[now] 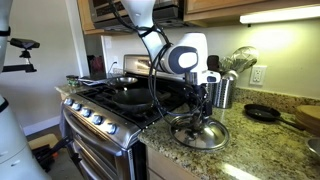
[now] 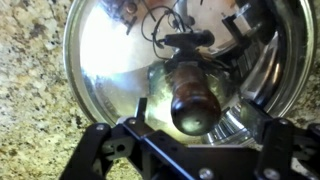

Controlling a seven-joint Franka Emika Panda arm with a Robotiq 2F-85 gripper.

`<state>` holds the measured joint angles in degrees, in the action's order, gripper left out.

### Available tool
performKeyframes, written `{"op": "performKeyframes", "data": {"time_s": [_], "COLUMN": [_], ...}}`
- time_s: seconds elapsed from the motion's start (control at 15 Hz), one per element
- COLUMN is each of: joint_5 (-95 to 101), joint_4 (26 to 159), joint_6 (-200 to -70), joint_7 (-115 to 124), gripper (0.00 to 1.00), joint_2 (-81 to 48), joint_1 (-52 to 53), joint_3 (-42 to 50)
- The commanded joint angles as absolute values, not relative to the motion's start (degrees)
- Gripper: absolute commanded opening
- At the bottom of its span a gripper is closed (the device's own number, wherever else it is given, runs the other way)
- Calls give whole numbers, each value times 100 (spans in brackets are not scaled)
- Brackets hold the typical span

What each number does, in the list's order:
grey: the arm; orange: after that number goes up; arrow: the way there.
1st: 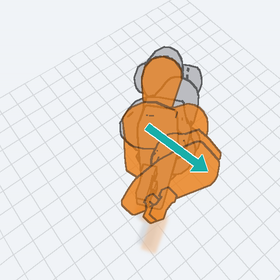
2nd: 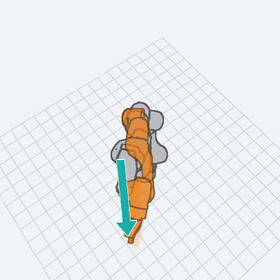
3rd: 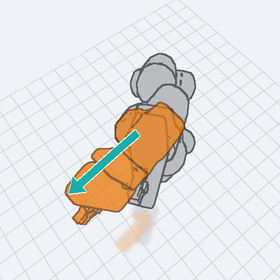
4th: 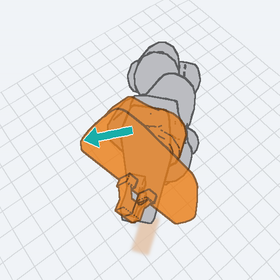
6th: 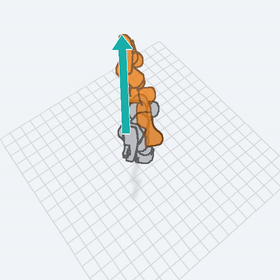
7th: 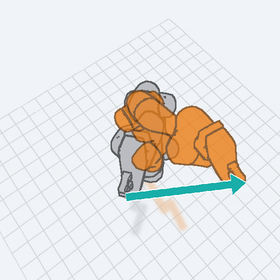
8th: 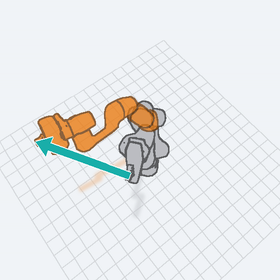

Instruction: Pick up the silver lid and place it on the black pot.

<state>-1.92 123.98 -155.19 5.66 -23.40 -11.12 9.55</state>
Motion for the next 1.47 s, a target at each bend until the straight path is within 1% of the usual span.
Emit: {"op": "performKeyframes", "data": {"time_s": [0.0,0.07,0.13,0.2,0.27,0.53,0.6,1.0,1.4], "joint_5": [-275,-286,-297,-298,-297,-299,-293,43,143], "joint_4": [12314,12305,12297,12292,12283,12282,12290,12419,12517], "joint_6": [-15404,-15412,-15416,-15420,-15425,-15505,-15503,-15267,-15022], "joint_7": [612,610,605,608,614,587,592,817,715], "gripper": [81,74,65,63,49,23,20,20,20], "joint_2": [-2402,-2421,-2436,-2450,-2465,-2433,-2423,-2119,-1392], "joint_1": [-1093,-1100,-1108,-1110,-1110,-1108,-1102,-866,-915], "joint_3": [991,987,982,984,989,989,993,1286,1368]}}
